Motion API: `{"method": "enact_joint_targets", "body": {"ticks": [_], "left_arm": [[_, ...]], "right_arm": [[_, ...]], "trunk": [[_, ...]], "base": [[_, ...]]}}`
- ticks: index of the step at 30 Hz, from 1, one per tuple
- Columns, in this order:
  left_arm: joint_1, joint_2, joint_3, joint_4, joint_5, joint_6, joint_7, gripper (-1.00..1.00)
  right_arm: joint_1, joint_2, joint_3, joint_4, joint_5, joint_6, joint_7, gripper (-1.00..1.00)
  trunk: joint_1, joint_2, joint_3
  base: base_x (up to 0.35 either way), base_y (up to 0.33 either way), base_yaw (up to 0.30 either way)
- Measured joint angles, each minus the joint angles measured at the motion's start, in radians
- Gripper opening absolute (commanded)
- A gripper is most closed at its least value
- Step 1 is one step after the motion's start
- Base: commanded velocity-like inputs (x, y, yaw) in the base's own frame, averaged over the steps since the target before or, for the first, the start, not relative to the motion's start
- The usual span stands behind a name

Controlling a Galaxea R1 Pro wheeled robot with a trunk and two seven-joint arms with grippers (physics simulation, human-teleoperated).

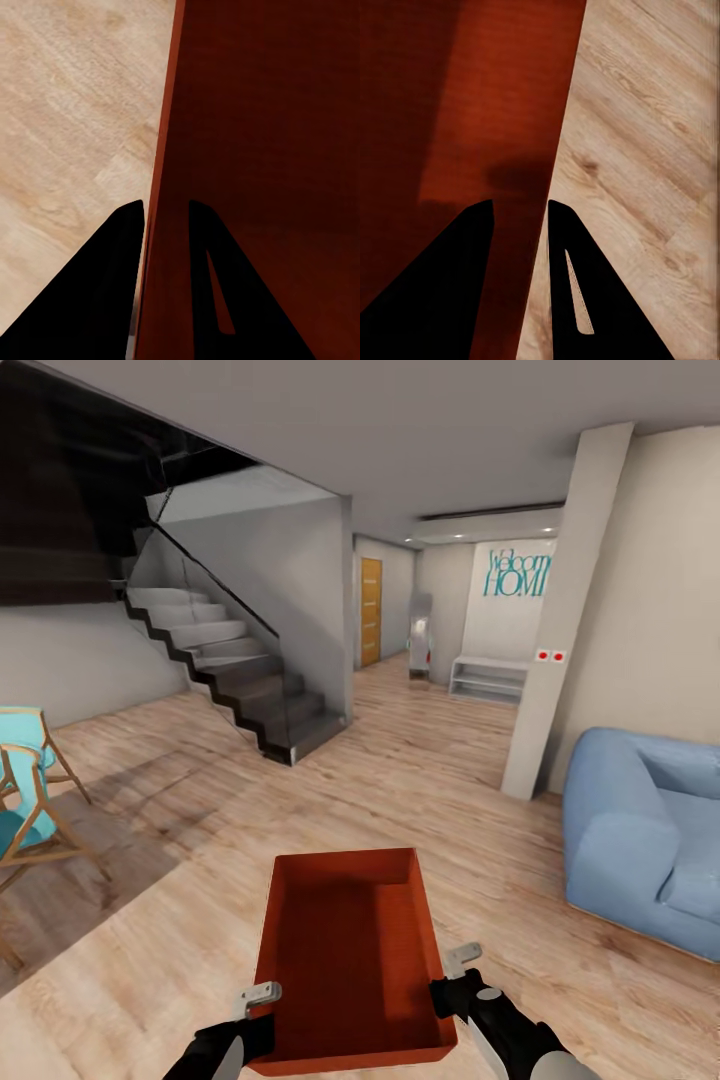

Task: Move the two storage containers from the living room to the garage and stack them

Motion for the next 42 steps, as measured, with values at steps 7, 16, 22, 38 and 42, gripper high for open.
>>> {"method": "enact_joint_targets", "body": {"ticks": [7, 16, 22, 38, 42], "left_arm": [[0.0, 0.0, 0.0, 0.0, 0.0, 0.0, 0.0, -1.0], [0.0, 0.0, 0.0, 0.0, 0.0, 0.0, 0.0, -1.0], [0.001, 0.0, 0.0, 0.0, 0.0, 0.0, 0.0, -1.0], [0.0, 0.0, 0.0, 0.0, 0.0, 0.0, 0.0, -1.0], [0.0, 0.0, 0.0, 0.0, 0.0, 0.0, 0.0, -1.0]], "right_arm": [[0.0, 0.0, 0.001, 0.0, -0.001, 0.0, 0.0, -1.0], [0.0, 0.0, 0.0, 0.0, 0.0, 0.0, 0.0, -1.0], [0.0, 0.0, 0.0, 0.0, 0.0, 0.0, 0.0, -1.0], [0.0, 0.0, 0.001, 0.0, 0.0, 0.0, 0.0, -1.0], [0.0, 0.0, 0.001, 0.0, 0.0, 0.0, 0.0, -1.0]], "trunk": [[0.0, 0.0, 0.0], [0.0, 0.0, 0.0], [0.0, 0.0, 0.0], [0.0, 0.0, 0.0], [0.0, 0.0, 0.0]], "base": [[0.325, 0.0, -0.031], [0.325, 0.0, -0.116], [0.325, 0.0, -0.032], [0.325, 0.0, -0.022], [0.325, 0.0, -0.23]]}}
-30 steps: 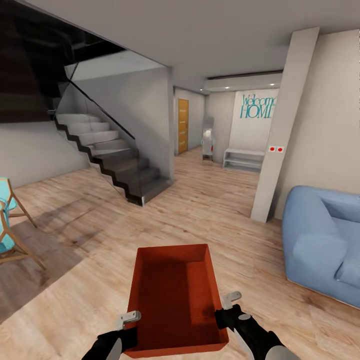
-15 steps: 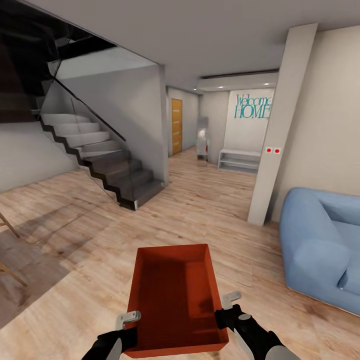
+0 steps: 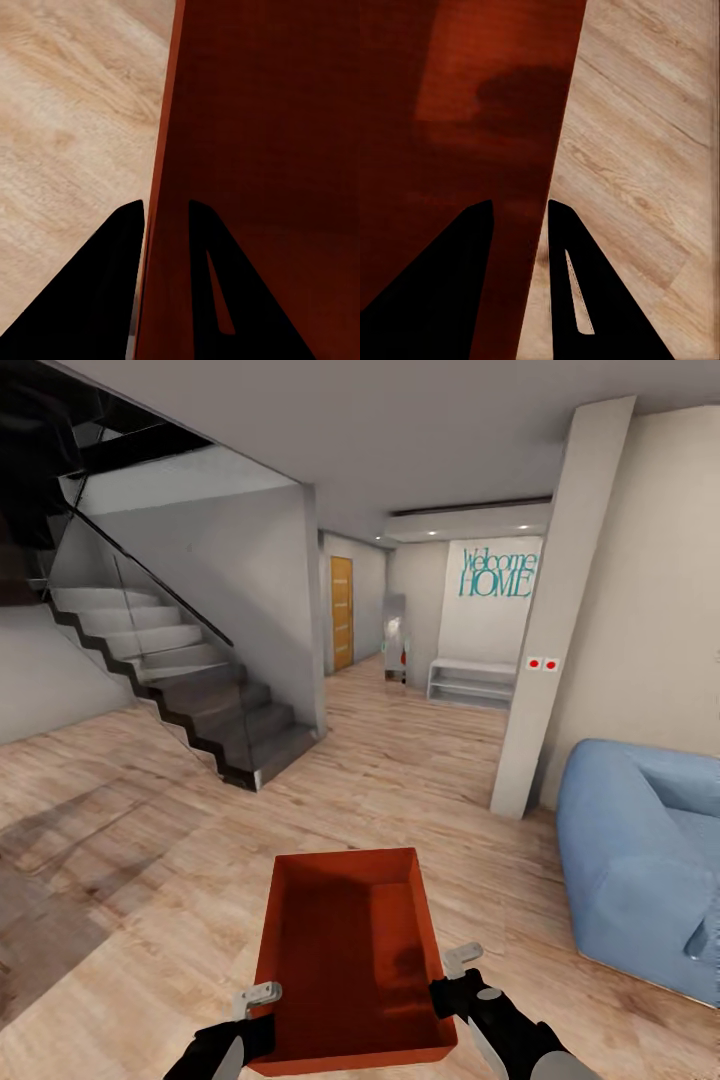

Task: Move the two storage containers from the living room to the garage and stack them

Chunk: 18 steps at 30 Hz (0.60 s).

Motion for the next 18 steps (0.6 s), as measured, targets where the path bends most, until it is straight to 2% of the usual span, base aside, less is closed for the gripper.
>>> {"method": "enact_joint_targets", "body": {"ticks": [4, 14, 18], "left_arm": [[0.0, 0.0, 0.0, 0.0, 0.0, 0.001, 0.0, -1.0], [0.0, 0.0, 0.0, 0.0, 0.0, 0.0, 0.0, -1.0], [0.0, 0.0, 0.0, 0.0, 0.0, 0.0, 0.0, -1.0]], "right_arm": [[0.0, 0.0, 0.0, 0.0, 0.0, 0.0, 0.0, -1.0], [0.0, 0.0, 0.0, 0.0, 0.0, 0.0, 0.0, -1.0], [0.0, 0.0, 0.0, 0.0, 0.0, 0.0, 0.0, -1.0]], "trunk": [[0.0, 0.0, 0.0], [0.0, 0.0, 0.0], [0.0, 0.0, 0.0]], "base": [[0.325, 0.0, -0.089], [0.325, -0.059, -0.01], [0.325, -0.073, -0.161]]}}
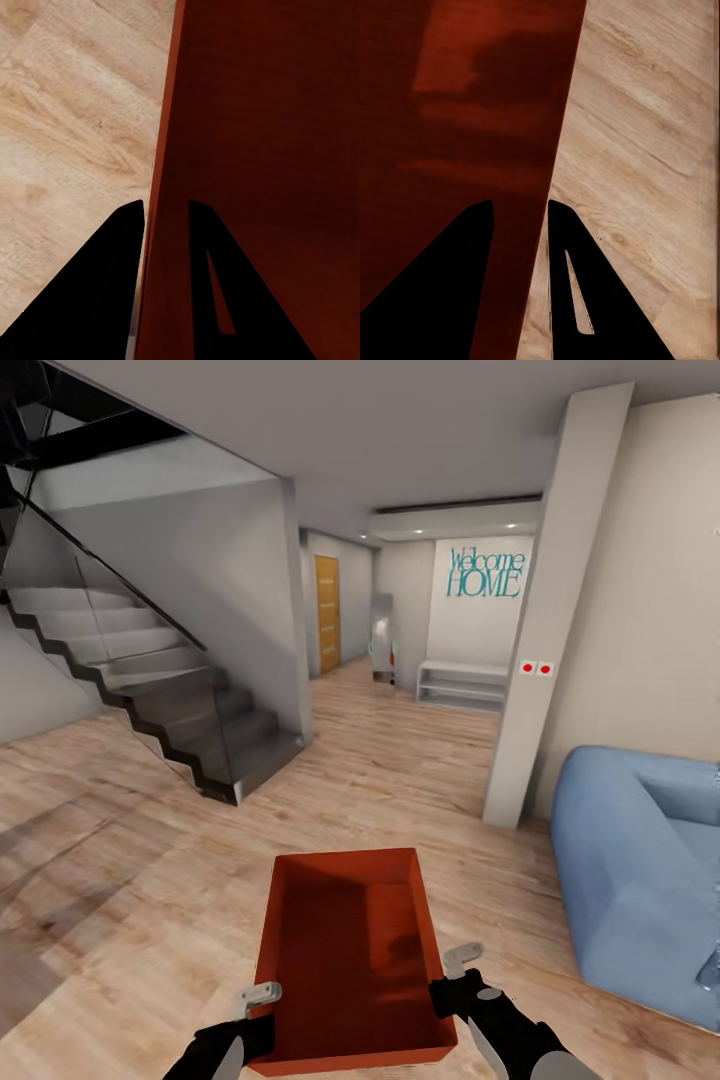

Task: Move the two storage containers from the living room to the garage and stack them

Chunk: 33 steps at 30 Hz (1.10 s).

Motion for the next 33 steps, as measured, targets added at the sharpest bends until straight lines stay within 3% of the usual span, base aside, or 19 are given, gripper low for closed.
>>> {"method": "enact_joint_targets", "body": {"ticks": [33], "left_arm": [[0.001, 0.0, 0.0, 0.0, 0.001, 0.0, 0.0, -1.0]], "right_arm": [[0.0, 0.0, -0.001, 0.0, 0.002, 0.0, 0.0, -1.0]], "trunk": [[0.0, 0.0, 0.001]], "base": [[0.325, -0.073, -0.018]]}}
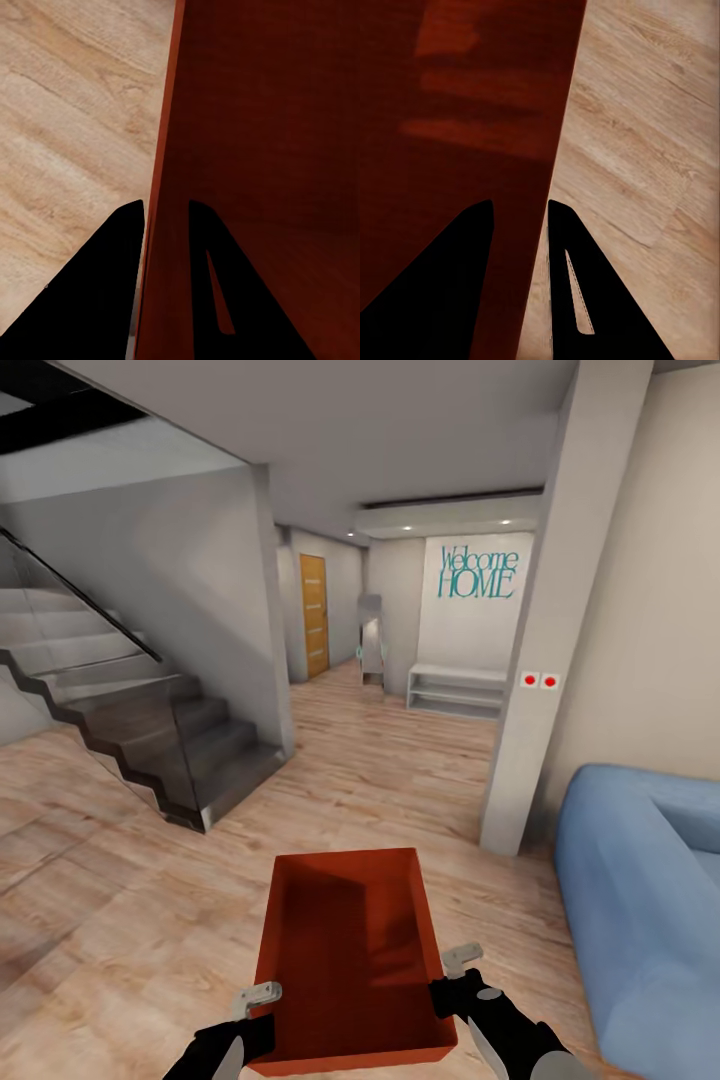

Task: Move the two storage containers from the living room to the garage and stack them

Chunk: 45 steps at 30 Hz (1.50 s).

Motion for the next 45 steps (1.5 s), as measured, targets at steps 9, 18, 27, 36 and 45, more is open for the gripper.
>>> {"method": "enact_joint_targets", "body": {"ticks": [9, 18, 27, 36, 45], "left_arm": [[0.0, 0.0, 0.0, 0.001, 0.001, -0.001, 0.0, -1.0], [0.0, 0.0, 0.0, 0.0, 0.0, 0.0, 0.0, -1.0], [0.0, 0.0, 0.0, 0.0, 0.001, -0.001, 0.0, -1.0], [0.0, 0.0, 0.0, 0.001, 0.001, -0.001, 0.0, -1.0], [0.0, 0.0, 0.0, 0.001, 0.001, -0.001, 0.0, -1.0]], "right_arm": [[0.0, 0.0, 0.0, 0.0, 0.0, 0.0, 0.0, -1.0], [0.0, 0.0, 0.0, 0.0, 0.0, 0.0, 0.0, -1.0], [0.0, 0.0, 0.0, 0.0, 0.0, 0.0, 0.0, -1.0], [0.0, 0.0, 0.0, 0.0, 0.0, 0.0, 0.0, -1.0], [0.0, 0.0, 0.0, 0.0, 0.0, 0.0, 0.0, -1.0]], "trunk": [[0.0, 0.0, 0.0], [0.0, 0.0, 0.002], [0.0, 0.0, 0.003], [0.0, 0.0, 0.003], [0.0, 0.0, 0.002]], "base": [[0.325, -0.073, 0.0], [0.325, -0.073, 0.0], [0.325, -0.073, 0.0], [0.325, -0.073, 0.0], [0.325, -0.073, 0.0]]}}
